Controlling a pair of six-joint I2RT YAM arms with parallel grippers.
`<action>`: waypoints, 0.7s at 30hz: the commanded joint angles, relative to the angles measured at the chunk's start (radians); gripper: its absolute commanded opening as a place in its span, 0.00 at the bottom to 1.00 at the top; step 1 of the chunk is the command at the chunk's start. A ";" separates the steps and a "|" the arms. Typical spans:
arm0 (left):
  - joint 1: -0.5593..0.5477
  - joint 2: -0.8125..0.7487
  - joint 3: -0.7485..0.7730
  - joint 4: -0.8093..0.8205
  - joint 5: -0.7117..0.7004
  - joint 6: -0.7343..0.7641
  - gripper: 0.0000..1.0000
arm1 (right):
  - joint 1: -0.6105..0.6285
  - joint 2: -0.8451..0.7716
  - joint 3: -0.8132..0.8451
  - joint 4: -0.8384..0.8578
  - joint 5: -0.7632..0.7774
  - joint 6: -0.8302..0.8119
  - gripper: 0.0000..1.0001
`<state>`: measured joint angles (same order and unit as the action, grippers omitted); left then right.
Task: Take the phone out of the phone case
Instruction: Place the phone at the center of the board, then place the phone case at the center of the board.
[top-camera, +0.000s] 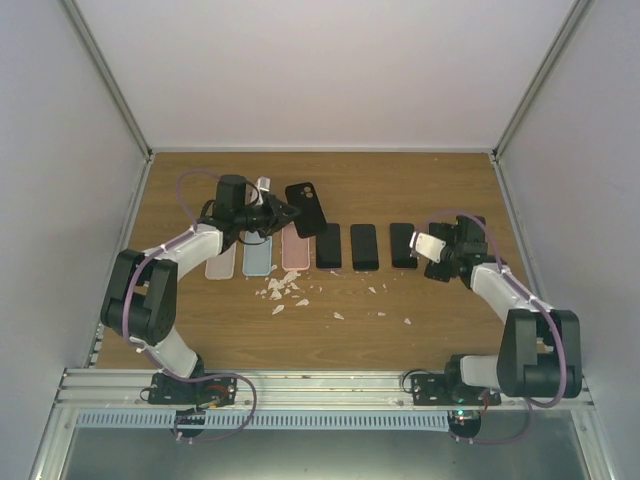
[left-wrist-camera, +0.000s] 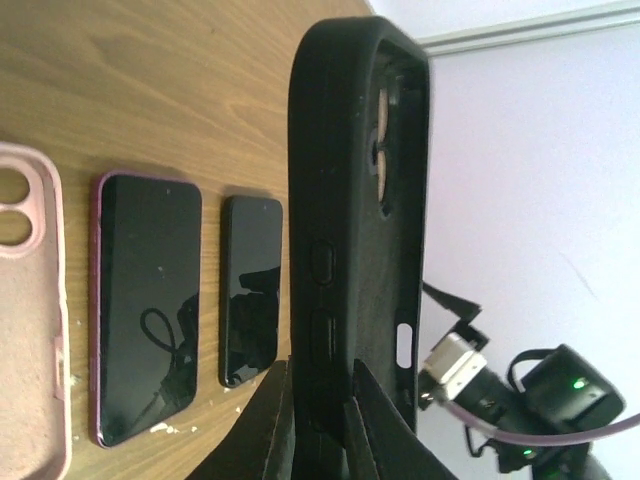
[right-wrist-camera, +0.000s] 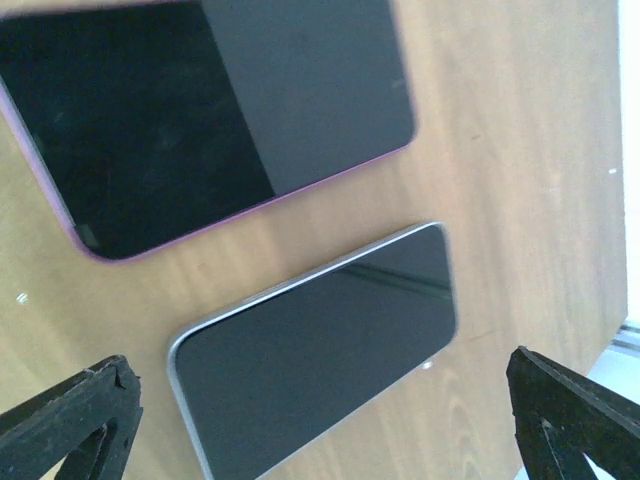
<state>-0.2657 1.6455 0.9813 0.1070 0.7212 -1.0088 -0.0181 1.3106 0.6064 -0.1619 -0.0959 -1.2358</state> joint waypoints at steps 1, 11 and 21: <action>0.036 -0.025 0.062 -0.011 0.044 0.187 0.00 | -0.010 0.014 0.135 -0.154 -0.076 0.159 1.00; 0.167 -0.089 0.146 -0.255 0.213 0.604 0.00 | -0.007 0.096 0.347 -0.255 -0.223 0.359 1.00; 0.510 -0.076 0.250 -0.794 0.258 1.250 0.00 | 0.018 0.157 0.440 -0.258 -0.328 0.528 0.99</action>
<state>0.1322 1.5620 1.1828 -0.4458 0.9390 -0.0875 -0.0097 1.4487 1.0168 -0.4061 -0.3660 -0.7868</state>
